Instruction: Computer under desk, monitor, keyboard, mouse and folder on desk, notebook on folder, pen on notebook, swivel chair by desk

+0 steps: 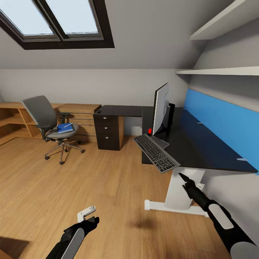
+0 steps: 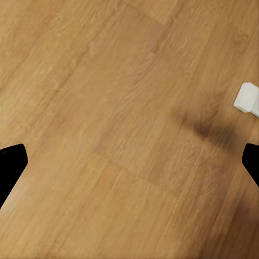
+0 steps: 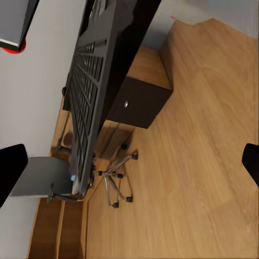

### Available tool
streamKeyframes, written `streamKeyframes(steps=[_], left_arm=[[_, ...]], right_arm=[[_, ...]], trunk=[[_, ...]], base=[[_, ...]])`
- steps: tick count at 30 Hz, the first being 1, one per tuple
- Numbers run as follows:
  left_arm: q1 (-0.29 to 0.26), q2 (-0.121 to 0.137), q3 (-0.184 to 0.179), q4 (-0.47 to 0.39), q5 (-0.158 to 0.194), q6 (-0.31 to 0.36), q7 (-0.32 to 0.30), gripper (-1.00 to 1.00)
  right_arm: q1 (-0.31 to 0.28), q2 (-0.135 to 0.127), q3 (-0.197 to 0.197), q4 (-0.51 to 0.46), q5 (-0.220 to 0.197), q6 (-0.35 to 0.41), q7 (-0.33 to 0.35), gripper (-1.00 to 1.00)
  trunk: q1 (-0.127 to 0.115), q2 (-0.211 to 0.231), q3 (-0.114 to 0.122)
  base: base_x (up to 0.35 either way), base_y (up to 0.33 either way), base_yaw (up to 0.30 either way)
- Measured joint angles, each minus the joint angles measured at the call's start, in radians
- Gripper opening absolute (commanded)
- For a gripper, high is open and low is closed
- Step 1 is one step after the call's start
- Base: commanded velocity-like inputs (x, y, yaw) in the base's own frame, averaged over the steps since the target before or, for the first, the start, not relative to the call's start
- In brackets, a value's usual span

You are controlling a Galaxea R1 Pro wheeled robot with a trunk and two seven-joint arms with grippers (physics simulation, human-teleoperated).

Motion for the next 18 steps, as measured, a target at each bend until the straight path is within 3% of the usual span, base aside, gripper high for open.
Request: streamKeyframes(steps=[5,18], left_arm=[[0.000,0.000,0.000,0.000,0.000,0.000,0.000,1.00],[0.000,0.000,0.000,0.000,0.000,0.000,0.000,1.00]], right_arm=[[0.000,0.003,0.004,0.003,-0.004,-0.049,-0.030,1.00],[-0.001,0.043,0.008,0.001,-0.010,-0.052,-0.047,1.00]], trunk=[[0.000,0.000,0.000],[0.000,0.000,0.000]], base=[[0.030,0.000,0.000],[0.098,0.000,0.000]])
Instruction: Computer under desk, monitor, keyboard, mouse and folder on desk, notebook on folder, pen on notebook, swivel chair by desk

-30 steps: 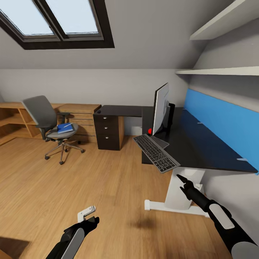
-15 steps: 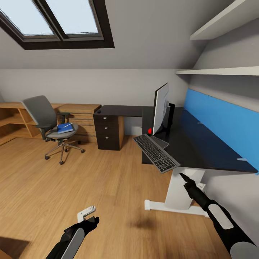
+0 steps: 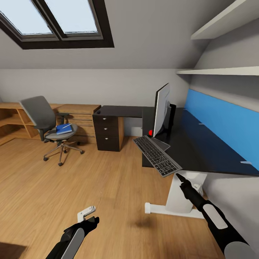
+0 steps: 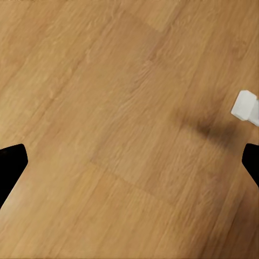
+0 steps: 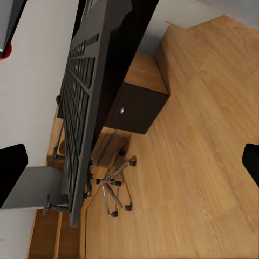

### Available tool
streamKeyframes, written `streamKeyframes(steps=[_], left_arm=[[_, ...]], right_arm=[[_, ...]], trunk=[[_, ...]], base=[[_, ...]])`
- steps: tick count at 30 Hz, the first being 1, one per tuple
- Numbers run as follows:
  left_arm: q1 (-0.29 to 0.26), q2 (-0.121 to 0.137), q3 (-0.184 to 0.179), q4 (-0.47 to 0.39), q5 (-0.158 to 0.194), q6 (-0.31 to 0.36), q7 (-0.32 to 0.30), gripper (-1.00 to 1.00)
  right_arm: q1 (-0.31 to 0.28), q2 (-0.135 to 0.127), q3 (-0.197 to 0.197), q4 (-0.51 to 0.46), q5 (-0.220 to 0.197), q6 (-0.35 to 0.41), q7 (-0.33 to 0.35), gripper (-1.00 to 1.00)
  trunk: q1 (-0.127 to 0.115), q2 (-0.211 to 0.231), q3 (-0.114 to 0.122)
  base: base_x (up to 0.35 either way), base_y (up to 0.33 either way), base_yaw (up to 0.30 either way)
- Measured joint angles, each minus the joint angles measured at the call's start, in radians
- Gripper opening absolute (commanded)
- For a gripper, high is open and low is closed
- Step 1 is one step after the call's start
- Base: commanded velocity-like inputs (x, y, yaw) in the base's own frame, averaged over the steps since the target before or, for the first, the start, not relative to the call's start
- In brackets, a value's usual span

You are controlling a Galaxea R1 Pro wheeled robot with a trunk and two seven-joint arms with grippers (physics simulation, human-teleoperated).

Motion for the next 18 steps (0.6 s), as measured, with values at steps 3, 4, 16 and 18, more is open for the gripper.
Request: streamKeyframes(steps=[3,4,16,18], left_arm=[[0.000,0.000,0.000,0.000,0.000,0.000,0.000,1.00],[0.000,0.000,0.000,0.000,0.000,0.000,0.000,1.00],[0.000,0.000,0.000,0.000,0.000,0.000,0.000,1.00],[0.000,0.000,-0.001,0.000,0.000,0.000,0.000,1.00]], right_arm=[[0.000,0.006,0.000,0.000,-0.001,0.002,0.000,1.00],[0.000,0.007,0.000,-0.001,-0.002,0.007,0.000,1.00],[-0.001,0.028,0.000,-0.005,-0.002,0.062,0.002,1.00],[-0.001,0.029,-0.001,-0.005,-0.001,0.061,0.002,1.00]], trunk=[[0.000,0.000,0.000],[0.000,0.000,0.000],[0.000,0.000,0.000],[0.000,0.000,0.000]], base=[[0.008,0.000,0.000],[0.004,0.000,0.000],[0.058,0.046,0.000],[0.062,0.046,0.000]])
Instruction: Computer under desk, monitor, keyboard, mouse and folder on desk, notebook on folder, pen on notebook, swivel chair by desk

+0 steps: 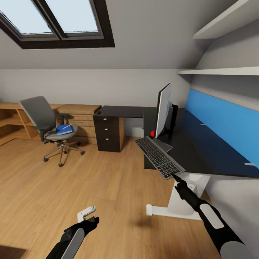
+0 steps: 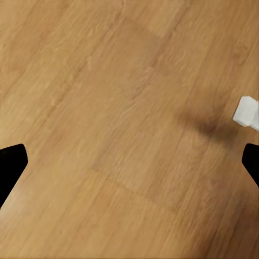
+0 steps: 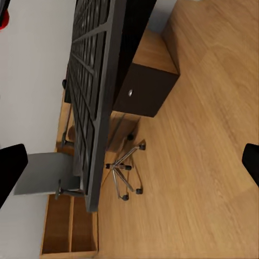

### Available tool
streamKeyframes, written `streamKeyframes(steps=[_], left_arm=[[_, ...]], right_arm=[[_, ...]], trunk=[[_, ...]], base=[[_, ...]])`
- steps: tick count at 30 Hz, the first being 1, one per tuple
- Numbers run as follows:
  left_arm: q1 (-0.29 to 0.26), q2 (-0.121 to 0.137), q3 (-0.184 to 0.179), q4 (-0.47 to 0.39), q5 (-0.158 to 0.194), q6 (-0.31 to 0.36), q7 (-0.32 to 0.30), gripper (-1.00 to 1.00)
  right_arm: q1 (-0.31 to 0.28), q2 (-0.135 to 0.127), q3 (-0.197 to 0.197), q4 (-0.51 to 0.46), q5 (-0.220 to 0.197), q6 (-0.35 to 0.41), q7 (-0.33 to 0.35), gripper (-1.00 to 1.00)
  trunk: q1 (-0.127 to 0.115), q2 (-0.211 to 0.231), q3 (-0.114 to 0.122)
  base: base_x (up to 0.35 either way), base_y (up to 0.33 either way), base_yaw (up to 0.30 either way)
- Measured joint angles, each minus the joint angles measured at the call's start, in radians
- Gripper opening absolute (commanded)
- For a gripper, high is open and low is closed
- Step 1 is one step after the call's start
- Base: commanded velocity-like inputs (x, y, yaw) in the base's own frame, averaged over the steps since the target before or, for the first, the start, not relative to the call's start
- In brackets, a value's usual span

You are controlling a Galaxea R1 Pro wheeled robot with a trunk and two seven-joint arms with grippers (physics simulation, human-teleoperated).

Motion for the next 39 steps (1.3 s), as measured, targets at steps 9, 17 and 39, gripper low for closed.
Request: streamKeyframes(steps=[9,17,39], left_arm=[[0.000,0.000,-0.001,0.000,0.000,0.000,0.000,1.00],[0.000,-0.001,-0.001,0.000,0.000,0.000,0.000,1.00],[0.000,-0.007,-0.002,0.000,0.000,0.000,0.000,1.00]], right_arm=[[0.000,0.003,-0.001,0.000,-0.002,-0.002,-0.002,1.00],[0.000,0.007,-0.002,0.000,-0.001,-0.002,-0.002,1.00],[0.000,0.007,-0.002,0.000,0.001,-0.002,-0.004,-1.00]], trunk=[[0.000,0.000,0.000],[0.000,0.000,0.000],[0.000,0.000,0.000]], base=[[0.078,0.055,0.000],[0.070,0.045,0.000],[0.059,0.001,0.000]])
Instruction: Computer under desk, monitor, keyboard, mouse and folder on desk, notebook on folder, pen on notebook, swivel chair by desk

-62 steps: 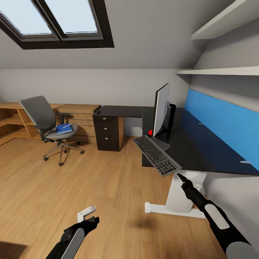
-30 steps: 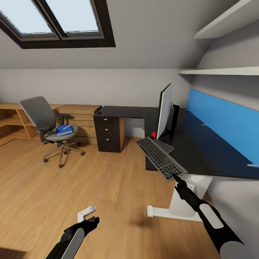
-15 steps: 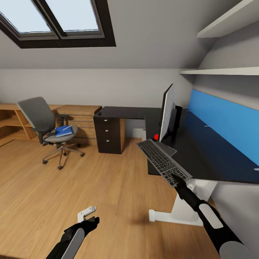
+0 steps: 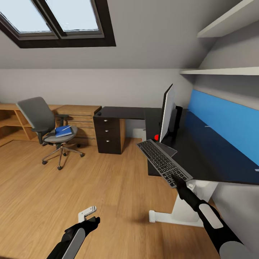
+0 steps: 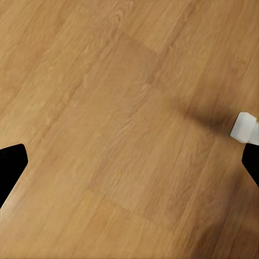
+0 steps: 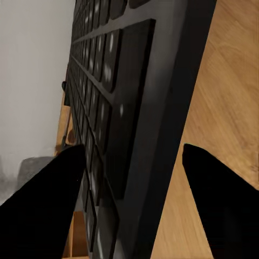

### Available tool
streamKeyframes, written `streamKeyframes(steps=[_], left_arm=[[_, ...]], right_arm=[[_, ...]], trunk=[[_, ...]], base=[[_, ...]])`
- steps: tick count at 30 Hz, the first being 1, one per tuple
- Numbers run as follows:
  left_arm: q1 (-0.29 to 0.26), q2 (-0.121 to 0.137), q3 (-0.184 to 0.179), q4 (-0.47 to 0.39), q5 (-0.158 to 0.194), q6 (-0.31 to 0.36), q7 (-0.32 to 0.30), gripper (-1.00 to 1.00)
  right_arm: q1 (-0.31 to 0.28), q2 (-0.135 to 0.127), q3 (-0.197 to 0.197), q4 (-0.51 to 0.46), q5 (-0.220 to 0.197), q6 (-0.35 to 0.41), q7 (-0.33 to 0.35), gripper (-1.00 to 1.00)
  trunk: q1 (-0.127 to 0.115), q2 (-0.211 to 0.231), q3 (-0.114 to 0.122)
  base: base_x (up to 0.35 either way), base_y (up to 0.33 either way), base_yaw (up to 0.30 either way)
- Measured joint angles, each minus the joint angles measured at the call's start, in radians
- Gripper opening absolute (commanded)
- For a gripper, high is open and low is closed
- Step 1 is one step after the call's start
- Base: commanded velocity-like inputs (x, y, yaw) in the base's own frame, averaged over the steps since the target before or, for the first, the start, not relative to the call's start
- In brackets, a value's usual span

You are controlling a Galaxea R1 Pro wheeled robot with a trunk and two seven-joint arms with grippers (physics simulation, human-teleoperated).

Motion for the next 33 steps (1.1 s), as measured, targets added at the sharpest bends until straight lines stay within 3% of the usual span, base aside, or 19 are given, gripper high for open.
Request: streamKeyframes(steps=[14,20,33], left_arm=[[0.000,-0.001,0.000,0.000,0.001,0.000,0.000,1.00],[0.000,-0.002,0.000,0.001,0.000,0.000,0.000,1.00],[0.000,-0.006,0.000,0.002,-0.001,0.000,0.000,1.00]], right_arm=[[0.000,0.000,-0.001,0.000,0.000,-0.003,-0.010,-1.00],[0.000,0.000,0.000,0.000,0.003,-0.003,-0.011,-1.00],[0.000,0.000,0.002,0.000,0.008,-0.003,-0.011,-1.00]], trunk=[[0.000,0.000,0.000],[-0.023,0.042,0.019],[-0.035,0.063,0.028]], base=[[0.000,0.000,0.000],[0.000,0.000,0.000],[0.000,0.000,0.000]])
